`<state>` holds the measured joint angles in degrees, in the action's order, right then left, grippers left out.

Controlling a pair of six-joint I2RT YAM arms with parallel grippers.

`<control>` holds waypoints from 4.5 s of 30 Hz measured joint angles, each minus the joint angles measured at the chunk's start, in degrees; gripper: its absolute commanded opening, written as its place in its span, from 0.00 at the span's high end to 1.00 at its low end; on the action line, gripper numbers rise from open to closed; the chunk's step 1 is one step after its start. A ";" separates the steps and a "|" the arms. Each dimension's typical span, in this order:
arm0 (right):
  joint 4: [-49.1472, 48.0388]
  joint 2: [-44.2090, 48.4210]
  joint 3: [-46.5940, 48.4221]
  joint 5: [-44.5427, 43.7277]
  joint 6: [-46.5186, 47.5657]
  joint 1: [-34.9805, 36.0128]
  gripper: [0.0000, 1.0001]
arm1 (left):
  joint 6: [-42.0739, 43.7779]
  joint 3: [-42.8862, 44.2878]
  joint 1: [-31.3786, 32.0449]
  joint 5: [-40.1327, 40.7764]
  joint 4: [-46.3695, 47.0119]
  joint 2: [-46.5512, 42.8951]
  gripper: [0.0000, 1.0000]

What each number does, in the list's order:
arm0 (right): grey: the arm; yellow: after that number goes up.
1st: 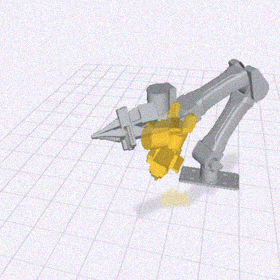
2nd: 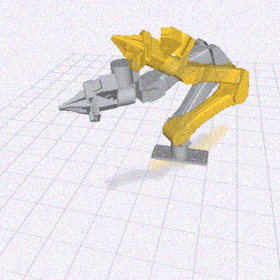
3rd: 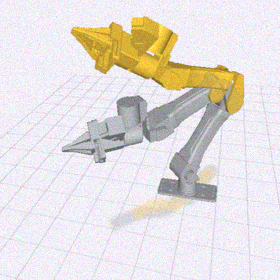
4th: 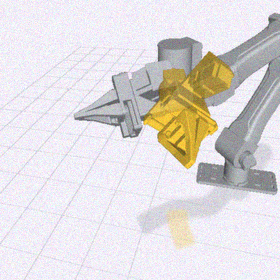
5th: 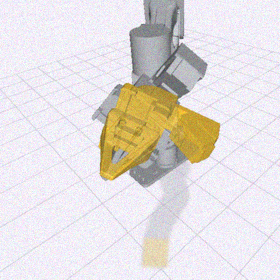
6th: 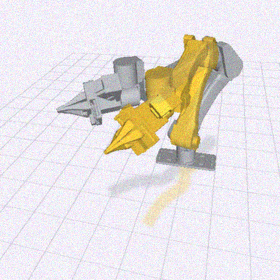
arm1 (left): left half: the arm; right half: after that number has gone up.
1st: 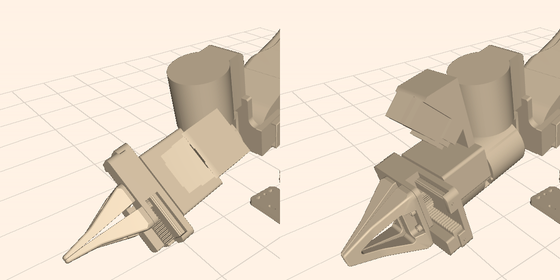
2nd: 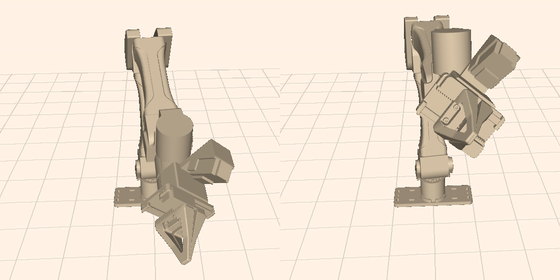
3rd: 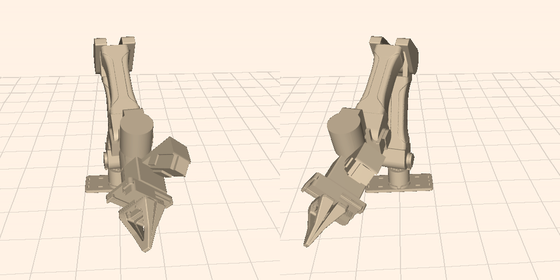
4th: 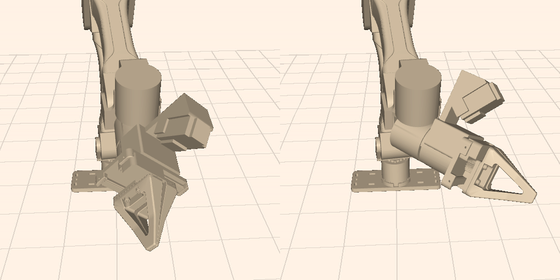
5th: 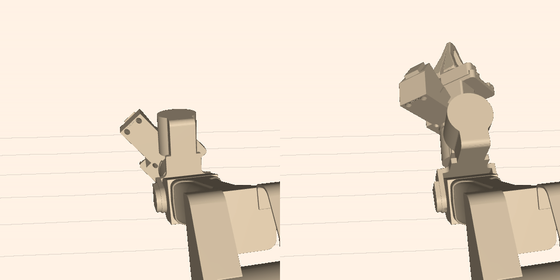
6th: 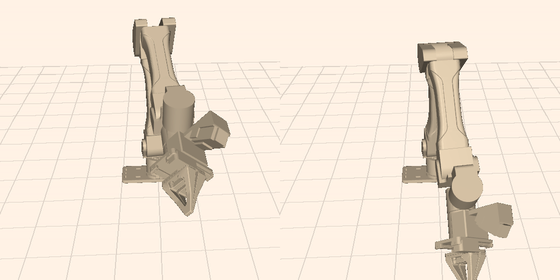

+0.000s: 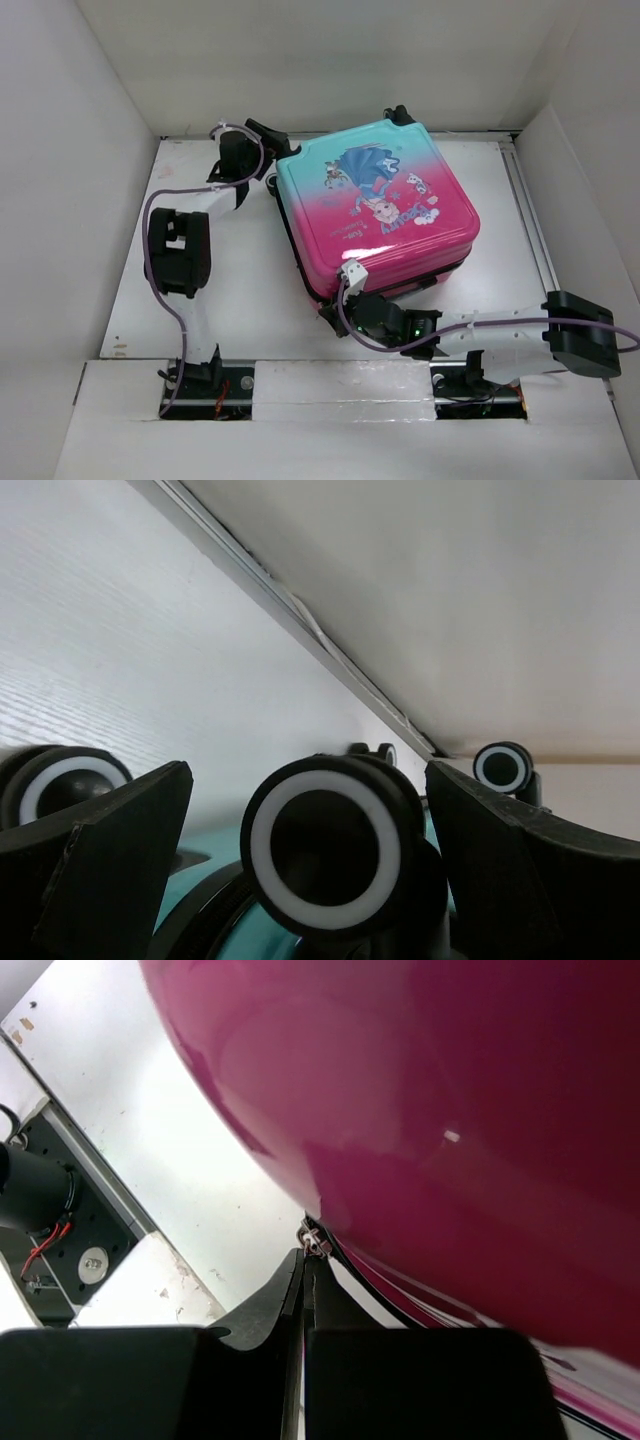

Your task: Pack the luggage

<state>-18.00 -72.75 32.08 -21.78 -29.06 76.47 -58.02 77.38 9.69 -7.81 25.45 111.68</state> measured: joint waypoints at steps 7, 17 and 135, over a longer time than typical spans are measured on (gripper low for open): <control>0.07 0.02 0.00 -0.02 -0.15 0.02 1.00 | -6.75 3.56 -0.68 -5.20 2.95 4.24 0.04; 0.04 1.90 -1.44 0.00 -0.81 0.11 1.00 | -20.11 -0.20 -0.48 -7.21 17.14 7.08 0.69; 11.21 16.15 -6.43 16.98 4.85 -23.96 1.00 | 1.01 -2.69 -0.28 -6.05 3.93 -3.17 0.15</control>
<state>-6.79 -56.60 25.65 -4.80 -24.21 52.51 -57.01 74.70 9.41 -13.87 29.39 108.51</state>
